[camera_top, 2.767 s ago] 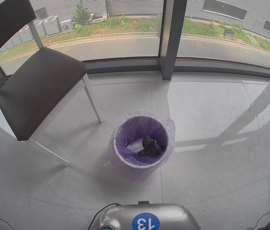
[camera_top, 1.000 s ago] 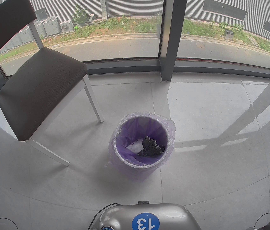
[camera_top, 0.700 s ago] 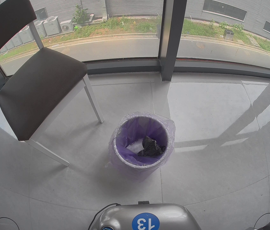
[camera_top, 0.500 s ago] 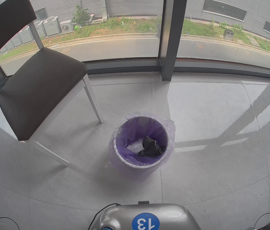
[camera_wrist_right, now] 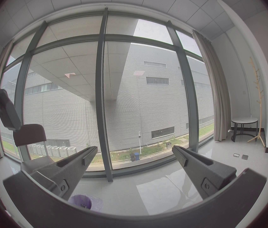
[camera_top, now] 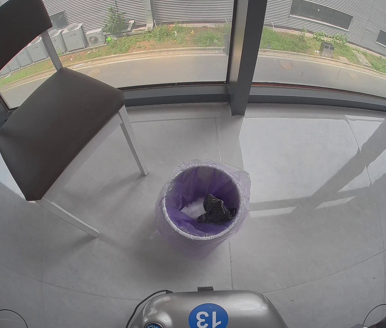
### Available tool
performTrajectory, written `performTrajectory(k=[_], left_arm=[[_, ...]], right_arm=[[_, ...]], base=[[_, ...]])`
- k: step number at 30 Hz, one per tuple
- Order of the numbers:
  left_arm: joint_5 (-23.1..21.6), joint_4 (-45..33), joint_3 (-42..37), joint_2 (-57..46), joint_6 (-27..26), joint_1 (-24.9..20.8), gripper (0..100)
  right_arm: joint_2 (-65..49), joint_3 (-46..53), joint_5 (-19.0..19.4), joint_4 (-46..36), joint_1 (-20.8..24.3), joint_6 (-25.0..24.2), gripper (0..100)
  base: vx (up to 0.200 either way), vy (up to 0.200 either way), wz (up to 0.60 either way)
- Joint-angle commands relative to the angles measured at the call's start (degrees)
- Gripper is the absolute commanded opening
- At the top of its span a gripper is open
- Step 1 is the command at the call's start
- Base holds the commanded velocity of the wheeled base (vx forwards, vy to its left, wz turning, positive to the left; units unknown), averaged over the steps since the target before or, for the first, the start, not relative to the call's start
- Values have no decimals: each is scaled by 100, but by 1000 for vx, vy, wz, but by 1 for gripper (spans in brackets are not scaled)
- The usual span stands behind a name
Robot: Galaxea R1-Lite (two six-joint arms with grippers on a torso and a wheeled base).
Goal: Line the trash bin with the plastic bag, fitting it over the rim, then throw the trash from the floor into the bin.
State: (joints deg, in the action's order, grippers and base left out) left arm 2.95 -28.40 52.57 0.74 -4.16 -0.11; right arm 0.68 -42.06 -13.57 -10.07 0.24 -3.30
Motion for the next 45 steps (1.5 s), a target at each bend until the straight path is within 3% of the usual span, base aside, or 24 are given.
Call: performTrajectory(k=[1,2,4,9,12,16,29,40,45], left_arm=[[-40,2313,-2717,-74,214,2,100],[-102,3051,-3464,-74,249,2,100],[-128,3429,-4000,-74,257,2,100],[-84,3921,-4879,-74,539,2,100],[-75,4071,-5239,-74,679,2,100],[-31,3754,-5257,-74,917,2,100],[-40,3236,-5257,-74,1145,2,100],[-137,3218,-5257,-74,1136,2,100],[-49,3192,-5257,-74,1119,2,100]], right_arm=[[-42,2536,179,1947,2,102,100],[-42,3081,302,2422,2,137,100],[-42,3415,452,2677,2,163,100],[-42,4162,452,2984,2,199,100],[-42,4206,416,2765,2,119,100],[-42,4206,197,2387,2,93,100],[-42,4206,188,1543,2,-127,100],[-33,4206,205,1499,2,-250,100],[-33,4206,337,1499,2,-56,100]], base=[[0,0,0],[0,0,0],[0,0,0],[0,0,0],[0,0,0],[0,0,0],[0,0,0],[0,0,0],[0,0,0]])
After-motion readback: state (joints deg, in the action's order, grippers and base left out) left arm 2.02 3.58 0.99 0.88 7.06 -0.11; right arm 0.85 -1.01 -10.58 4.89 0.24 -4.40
